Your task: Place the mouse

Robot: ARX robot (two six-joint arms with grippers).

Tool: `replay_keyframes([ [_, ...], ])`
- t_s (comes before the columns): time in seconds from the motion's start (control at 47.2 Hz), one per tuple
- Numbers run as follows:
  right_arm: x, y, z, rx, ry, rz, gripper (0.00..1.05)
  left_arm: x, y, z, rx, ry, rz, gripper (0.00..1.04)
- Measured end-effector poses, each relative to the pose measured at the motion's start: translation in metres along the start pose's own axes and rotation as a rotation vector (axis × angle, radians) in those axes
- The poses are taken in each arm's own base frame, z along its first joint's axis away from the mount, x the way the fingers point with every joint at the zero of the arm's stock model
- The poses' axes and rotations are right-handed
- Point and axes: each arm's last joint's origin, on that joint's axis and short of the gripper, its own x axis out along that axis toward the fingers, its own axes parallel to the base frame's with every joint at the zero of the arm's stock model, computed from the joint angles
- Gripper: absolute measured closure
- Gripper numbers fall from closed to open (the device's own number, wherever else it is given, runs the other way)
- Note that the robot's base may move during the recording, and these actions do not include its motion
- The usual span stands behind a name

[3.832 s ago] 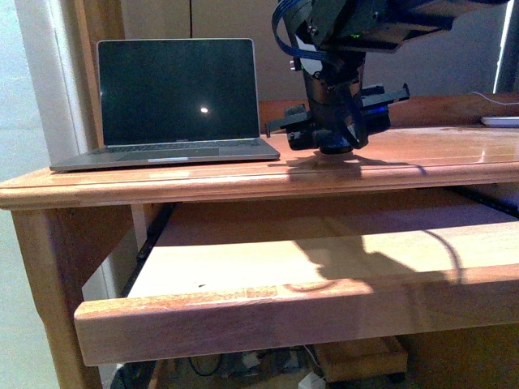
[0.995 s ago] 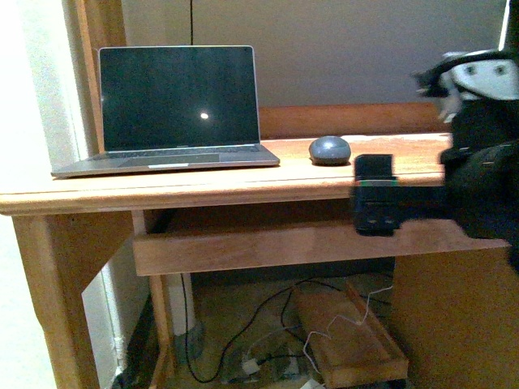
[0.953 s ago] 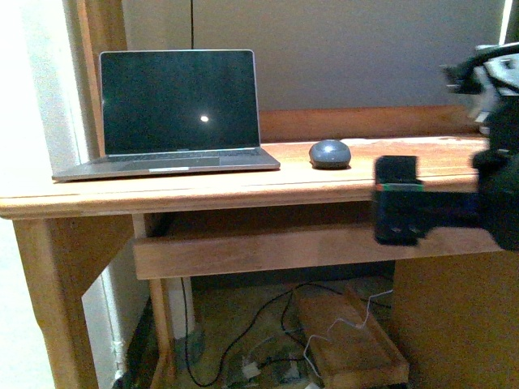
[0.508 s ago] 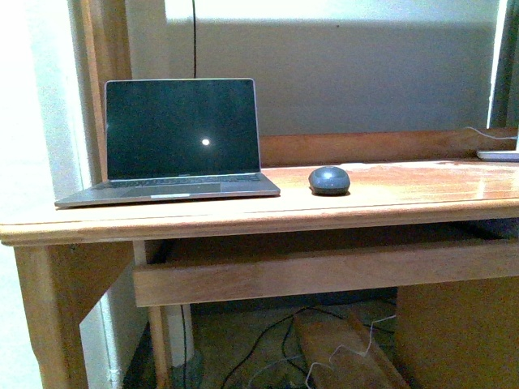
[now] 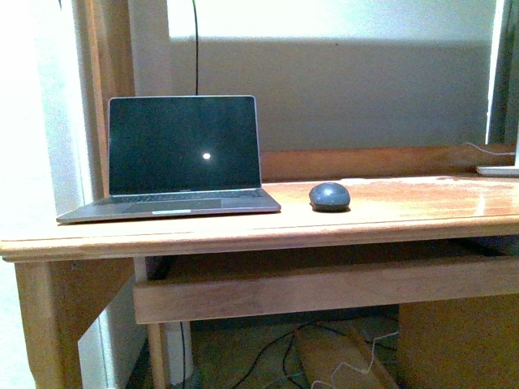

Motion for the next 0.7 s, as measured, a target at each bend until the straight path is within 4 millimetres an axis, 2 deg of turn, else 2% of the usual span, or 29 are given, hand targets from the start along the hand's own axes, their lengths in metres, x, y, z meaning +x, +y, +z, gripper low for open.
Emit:
replay_keyframes([
  [0.085, -0.0003, -0.0010, 0.0006, -0.007, -0.008, -0.004, 0.73, 0.0000, 0.0000, 0.0000, 0.000, 0.000, -0.001, 0.08],
  [0.127, -0.0006, -0.0010, 0.0009, -0.013, -0.012, -0.002, 0.83, 0.0000, 0.0000, 0.0000, 0.000, 0.000, 0.000, 0.08],
  [0.212, -0.0006, -0.0010, 0.0009, -0.020, -0.012, -0.002, 0.97, 0.0000, 0.0000, 0.0000, 0.000, 0.000, 0.000, 0.08],
  [0.254, -0.0006, -0.0010, 0.0010, -0.022, -0.013, -0.002, 1.02, 0.0000, 0.0000, 0.0000, 0.000, 0.000, 0.000, 0.08],
  [0.296, -0.0006, -0.0012, 0.0010, -0.025, -0.013, -0.004, 1.02, 0.0000, 0.0000, 0.0000, 0.000, 0.000, 0.000, 0.08],
  [0.614, -0.0006, -0.0012, 0.0010, -0.027, -0.013, -0.004, 0.33, 0.0000, 0.0000, 0.0000, 0.000, 0.000, 0.000, 0.08],
  [0.699, -0.0006, -0.0012, 0.0010, -0.027, -0.013, -0.004, 0.22, 0.0000, 0.0000, 0.0000, 0.000, 0.000, 0.000, 0.08],
])
